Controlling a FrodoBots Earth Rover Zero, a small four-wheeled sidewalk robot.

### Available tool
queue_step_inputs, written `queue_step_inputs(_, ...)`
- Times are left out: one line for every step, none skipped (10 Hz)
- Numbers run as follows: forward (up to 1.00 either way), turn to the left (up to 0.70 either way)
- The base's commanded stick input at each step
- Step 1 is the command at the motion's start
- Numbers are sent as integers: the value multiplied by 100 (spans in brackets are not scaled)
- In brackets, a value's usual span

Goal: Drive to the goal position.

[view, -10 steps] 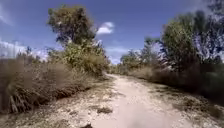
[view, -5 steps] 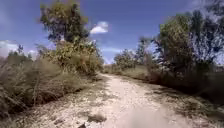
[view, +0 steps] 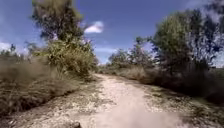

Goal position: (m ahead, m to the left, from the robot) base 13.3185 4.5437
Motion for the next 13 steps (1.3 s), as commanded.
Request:
queue_step_inputs(70,-27)
queue_step_inputs(70,-16)
queue_step_inputs(70,0)
queue_step_inputs(70,0)
queue_step_inputs(70,0)
queue_step_inputs(70,0)
queue_step_inputs(70,0)
queue_step_inputs(70,0)
queue_step_inputs(70,0)
queue_step_inputs(70,0)
queue_step_inputs(70,0)
queue_step_inputs(70,0)
queue_step_inputs(70,0)
